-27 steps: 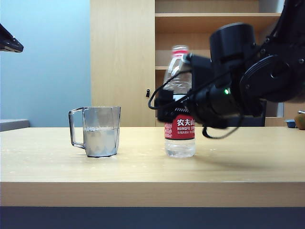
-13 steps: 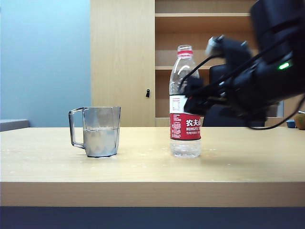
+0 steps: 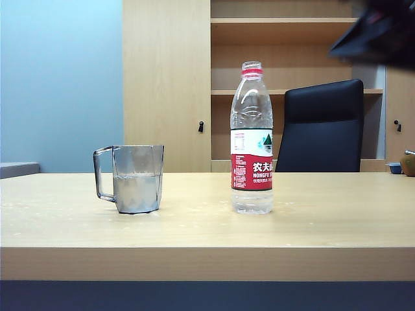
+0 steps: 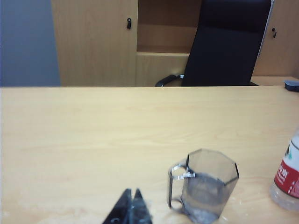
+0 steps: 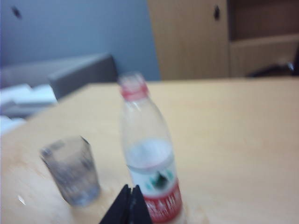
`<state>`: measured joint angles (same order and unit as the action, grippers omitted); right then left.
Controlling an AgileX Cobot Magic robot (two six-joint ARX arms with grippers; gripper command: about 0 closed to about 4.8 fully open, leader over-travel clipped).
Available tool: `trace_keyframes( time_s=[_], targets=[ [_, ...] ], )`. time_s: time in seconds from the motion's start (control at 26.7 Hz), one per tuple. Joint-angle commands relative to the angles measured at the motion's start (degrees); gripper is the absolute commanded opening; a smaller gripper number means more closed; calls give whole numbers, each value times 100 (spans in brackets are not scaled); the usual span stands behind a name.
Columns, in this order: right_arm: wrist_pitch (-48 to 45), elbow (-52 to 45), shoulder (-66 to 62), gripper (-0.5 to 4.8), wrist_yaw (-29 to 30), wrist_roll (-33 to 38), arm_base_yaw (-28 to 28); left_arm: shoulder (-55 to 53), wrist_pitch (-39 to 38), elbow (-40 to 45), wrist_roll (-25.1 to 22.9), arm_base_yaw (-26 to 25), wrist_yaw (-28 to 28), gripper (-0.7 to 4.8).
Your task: Pick up the mineral water bottle on the table and pour water into the mug until it's half full.
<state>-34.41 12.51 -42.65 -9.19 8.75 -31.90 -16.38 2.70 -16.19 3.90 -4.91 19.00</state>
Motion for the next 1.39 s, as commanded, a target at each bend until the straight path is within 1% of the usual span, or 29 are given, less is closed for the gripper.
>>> trace_keyframes(
  time_s=[0.04, 0.19, 0.22, 0.26, 0.37, 0.45, 0.52, 0.56, 0.6, 0.64, 0.79, 0.97, 1.2, 1.35, 1.39],
  targets=[
    [964, 26, 1198, -5, 79, 46, -9, 273, 208, 302, 111, -2, -39, -6],
    [2090, 28, 2739, -5, 77, 46, -9, 619, 216, 627, 197, -2, -245, -5],
    [2636, 28, 3617, -5, 173, 46, -13, 798, 214, 774, 293, -2, -452, -5],
    [3032, 24, 4350, -5, 273, 46, -15, 970, 210, 918, 308, -2, -791, -5],
    [3032, 284, 4142, -5, 428, 111, -81, 1167, 236, 1143, 326, -4, -1296, -5],
    [3086, 393, 4057, -5, 682, 111, -105, 1300, 234, 1296, 348, -4, -1303, -5],
    [3287, 404, 4046, -5, 1027, 111, -109, 1438, 236, 1572, 339, -4, -1534, -5],
    [3650, 402, 4081, -5, 1154, 111, -131, 1486, -57, 1565, 260, -4, -1517, -5],
    [3932, 402, 4140, -5, 1178, 111, -136, 1488, -146, 1565, 155, -4, -1434, -5],
    [4439, 400, 4135, -5, 1241, 111, -144, 1486, -243, 1565, -52, -2, -1344, -5],
    [5318, 310, 4131, -5, 1298, 114, -142, 1486, -321, 1565, -90, -4, -1373, -5],
    [5455, -20, 4140, -5, 1547, 111, -142, 1488, -684, 1565, -42, -2, -1377, -5],
    [6041, -59, 4140, -5, 1532, 111, -138, 1488, -693, 1565, -46, -2, -1379, -5],
    [6122, -59, 4166, -5, 1532, 109, -136, 1488, -691, 1565, -46, -2, -1379, -5],
    [6157, -59, 4251, -5, 1484, 7, -122, 1488, -691, 1565, -46, -2, -1379, -5]
  ],
)
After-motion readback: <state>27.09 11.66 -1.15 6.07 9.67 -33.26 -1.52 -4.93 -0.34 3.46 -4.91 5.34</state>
